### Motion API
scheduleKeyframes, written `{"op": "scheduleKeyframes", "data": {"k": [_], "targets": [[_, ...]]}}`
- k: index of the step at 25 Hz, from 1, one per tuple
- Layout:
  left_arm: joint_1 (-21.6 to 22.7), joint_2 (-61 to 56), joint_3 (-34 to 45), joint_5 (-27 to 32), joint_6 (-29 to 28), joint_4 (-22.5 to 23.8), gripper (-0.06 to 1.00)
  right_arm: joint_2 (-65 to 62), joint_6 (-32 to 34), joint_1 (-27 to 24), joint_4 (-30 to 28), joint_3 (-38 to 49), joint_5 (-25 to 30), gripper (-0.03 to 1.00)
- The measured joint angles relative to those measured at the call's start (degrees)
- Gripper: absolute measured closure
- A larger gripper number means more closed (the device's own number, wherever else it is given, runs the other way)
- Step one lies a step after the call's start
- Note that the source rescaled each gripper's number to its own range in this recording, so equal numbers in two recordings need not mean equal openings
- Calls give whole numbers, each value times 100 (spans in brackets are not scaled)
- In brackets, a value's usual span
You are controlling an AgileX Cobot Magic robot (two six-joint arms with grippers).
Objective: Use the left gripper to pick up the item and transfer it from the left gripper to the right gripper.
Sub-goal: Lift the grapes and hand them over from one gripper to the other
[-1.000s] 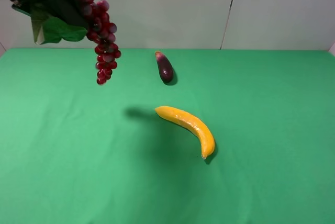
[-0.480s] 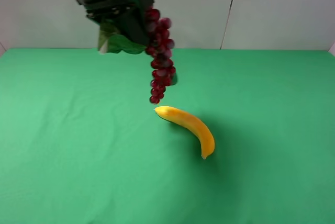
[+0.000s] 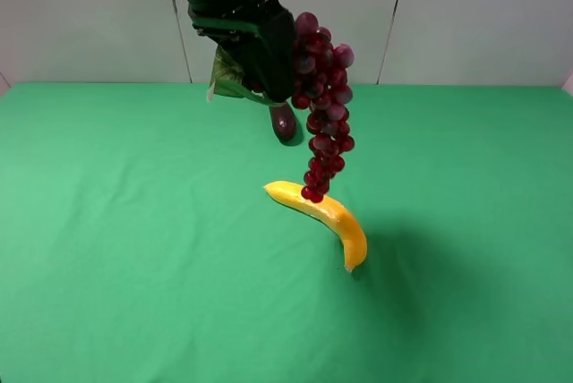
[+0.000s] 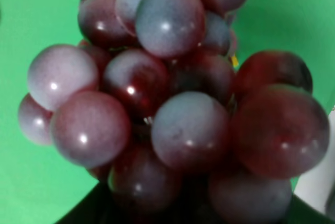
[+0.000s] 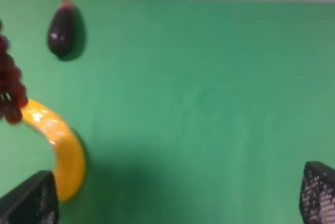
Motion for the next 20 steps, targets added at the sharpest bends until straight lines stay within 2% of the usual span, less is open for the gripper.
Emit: {"op": "scheduleKeyframes", "data": {"k": [8, 20], "targets": [[0, 0, 0, 0, 629, 123, 94, 1138, -1006, 525, 703, -12, -828, -3], [0, 0, 0, 0, 662, 129, 94, 2960, -2513, 1612, 1625, -12, -2323, -3]]}}
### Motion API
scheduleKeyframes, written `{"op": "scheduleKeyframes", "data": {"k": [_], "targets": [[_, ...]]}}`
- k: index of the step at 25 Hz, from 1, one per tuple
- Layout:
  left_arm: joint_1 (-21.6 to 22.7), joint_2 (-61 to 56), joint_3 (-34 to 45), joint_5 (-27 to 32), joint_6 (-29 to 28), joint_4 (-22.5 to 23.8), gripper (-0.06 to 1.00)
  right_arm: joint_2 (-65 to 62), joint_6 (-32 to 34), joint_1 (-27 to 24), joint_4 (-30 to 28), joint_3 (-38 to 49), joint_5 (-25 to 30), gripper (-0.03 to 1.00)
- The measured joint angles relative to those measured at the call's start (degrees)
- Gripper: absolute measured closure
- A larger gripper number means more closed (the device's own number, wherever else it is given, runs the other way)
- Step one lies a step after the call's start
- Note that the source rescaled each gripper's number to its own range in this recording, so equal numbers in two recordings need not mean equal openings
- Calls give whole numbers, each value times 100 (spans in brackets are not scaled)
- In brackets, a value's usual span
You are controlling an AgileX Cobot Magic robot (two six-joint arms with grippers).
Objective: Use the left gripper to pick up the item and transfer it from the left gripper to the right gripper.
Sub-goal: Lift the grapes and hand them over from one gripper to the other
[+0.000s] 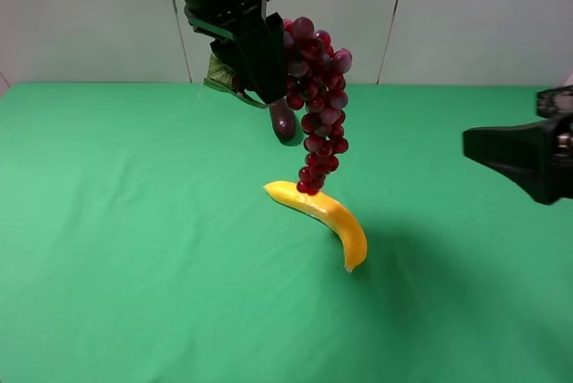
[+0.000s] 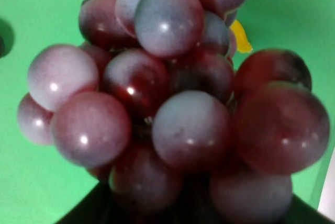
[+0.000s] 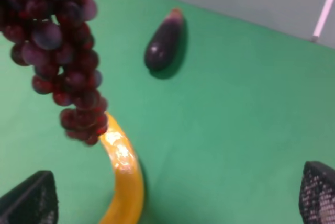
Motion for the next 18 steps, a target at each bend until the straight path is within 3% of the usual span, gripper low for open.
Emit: {"op": "scheduleKeyframes", "data": {"k": [11, 18], "targets": [[0, 0, 0, -11, 0, 7, 94, 1544, -1299, 1297, 1089, 0, -1294, -3], [0, 0, -4, -93, 0, 7, 94, 2275, -1520, 2024, 1279, 0, -2098, -3]]}}
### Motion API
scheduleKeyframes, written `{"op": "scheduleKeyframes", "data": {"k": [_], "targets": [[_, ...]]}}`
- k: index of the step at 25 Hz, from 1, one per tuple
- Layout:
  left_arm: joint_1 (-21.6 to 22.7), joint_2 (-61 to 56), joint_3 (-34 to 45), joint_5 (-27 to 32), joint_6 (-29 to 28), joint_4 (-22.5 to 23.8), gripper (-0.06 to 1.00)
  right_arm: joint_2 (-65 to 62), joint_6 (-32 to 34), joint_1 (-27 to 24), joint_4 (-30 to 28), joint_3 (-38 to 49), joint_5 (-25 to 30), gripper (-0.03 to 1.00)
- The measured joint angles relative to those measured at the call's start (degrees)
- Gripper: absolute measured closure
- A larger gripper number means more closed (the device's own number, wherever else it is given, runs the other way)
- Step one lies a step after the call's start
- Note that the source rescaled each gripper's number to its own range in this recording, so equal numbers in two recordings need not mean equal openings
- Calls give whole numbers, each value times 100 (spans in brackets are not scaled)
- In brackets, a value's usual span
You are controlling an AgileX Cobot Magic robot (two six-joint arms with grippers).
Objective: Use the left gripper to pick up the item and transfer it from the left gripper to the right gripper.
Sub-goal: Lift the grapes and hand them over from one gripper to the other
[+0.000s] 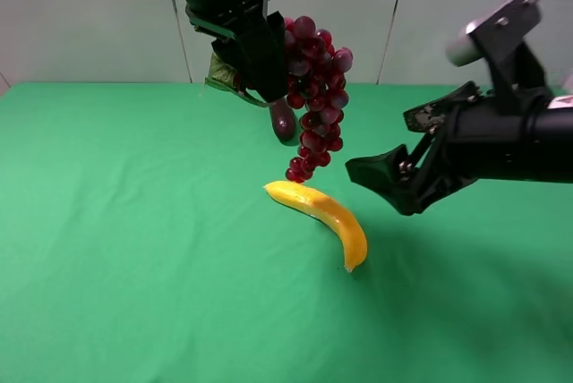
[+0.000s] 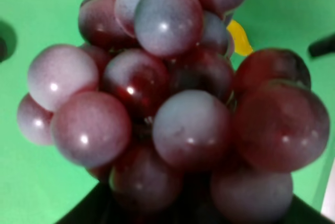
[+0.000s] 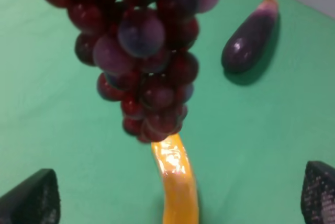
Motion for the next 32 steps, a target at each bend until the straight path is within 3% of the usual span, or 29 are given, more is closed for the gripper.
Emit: {"op": "scheduleKeyframes", "data": {"k": [10, 30, 31, 32], "targets": [[0, 0, -336, -112, 0, -17, 94, 667, -5, 441, 17, -92, -824, -3], [-104, 0, -369, -188, 0, -96, 94, 1944, 1, 441, 23, -1287, -835, -3], [-104, 0, -369, -188, 0, -84, 94, 1952, 14, 441, 23, -1289, -835, -1], [-104, 0, -369, -188, 0, -77, 94, 1965, 14, 441, 23, -1289, -835, 9]]}}
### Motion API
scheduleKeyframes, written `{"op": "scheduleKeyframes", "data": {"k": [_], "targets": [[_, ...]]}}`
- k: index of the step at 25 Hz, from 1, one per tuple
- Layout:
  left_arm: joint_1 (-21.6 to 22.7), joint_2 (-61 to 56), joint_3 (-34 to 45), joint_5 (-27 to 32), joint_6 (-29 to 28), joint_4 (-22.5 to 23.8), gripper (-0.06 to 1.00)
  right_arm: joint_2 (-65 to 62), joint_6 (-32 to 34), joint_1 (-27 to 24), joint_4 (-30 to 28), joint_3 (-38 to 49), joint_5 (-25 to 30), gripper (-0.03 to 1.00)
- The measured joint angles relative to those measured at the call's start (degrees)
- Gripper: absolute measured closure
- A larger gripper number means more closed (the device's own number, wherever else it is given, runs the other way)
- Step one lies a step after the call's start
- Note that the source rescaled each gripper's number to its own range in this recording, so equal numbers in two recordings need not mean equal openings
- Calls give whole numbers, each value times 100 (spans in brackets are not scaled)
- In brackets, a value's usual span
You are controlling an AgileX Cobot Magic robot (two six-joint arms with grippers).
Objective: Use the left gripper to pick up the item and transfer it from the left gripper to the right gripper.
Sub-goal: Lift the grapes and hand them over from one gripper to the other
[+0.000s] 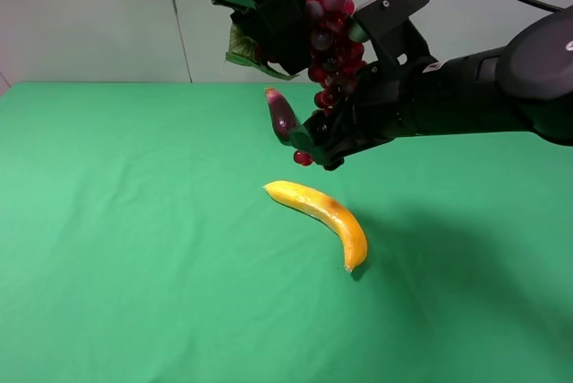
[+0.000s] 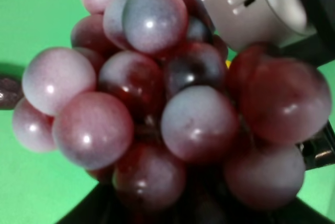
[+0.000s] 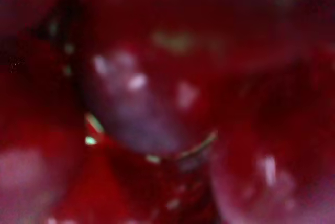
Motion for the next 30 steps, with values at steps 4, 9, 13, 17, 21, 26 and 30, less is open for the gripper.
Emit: {"op": "scheduleKeyframes", "data": {"k": [4, 9, 13, 17, 21, 26, 30], "targets": [[0, 0, 0, -12, 0, 7, 94, 5, 58, 0, 0, 0, 0, 57], [0, 0, 0, -12, 0, 7, 94, 5, 94, 0, 0, 0, 0, 73], [0, 0, 0, -12, 0, 7, 94, 5, 101, 0, 0, 0, 0, 73], [0, 0, 0, 2, 0, 7, 94, 5, 106, 0, 0, 0, 0, 73], [0, 0, -38, 215, -6, 7, 94, 5, 106, 0, 0, 0, 0, 73], [0, 0, -150, 283, -465, 68, 47, 16, 250, 0, 0, 0, 0, 73], [0, 0, -155, 287, -751, 448, 11, 22, 359, 0, 6, 0, 15, 73]]}}
